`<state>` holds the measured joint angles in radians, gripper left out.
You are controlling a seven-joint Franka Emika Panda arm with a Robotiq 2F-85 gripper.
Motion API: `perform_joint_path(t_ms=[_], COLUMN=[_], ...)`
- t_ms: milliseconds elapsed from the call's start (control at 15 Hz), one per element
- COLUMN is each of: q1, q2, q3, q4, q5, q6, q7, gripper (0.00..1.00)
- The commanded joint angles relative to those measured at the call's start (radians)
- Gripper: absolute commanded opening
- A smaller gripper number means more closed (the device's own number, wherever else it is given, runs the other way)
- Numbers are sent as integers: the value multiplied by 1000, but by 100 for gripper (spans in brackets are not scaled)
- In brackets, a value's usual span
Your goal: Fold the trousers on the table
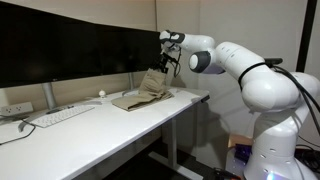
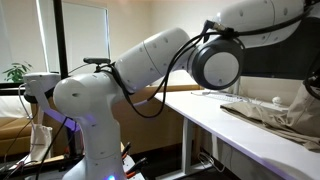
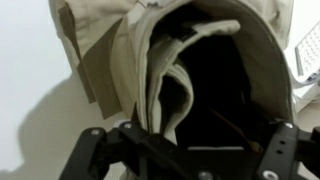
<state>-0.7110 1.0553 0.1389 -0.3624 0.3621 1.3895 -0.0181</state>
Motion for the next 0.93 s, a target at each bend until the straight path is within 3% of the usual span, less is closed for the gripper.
perform_joint_path(t_ms=[0,867], q1=[21,92], q2=[-14,-1], q3=[-56,-185], q4=[-9,-2], q5=[-86,-273], q6=[-9,92], q7=[-20,-57], gripper=[100,100])
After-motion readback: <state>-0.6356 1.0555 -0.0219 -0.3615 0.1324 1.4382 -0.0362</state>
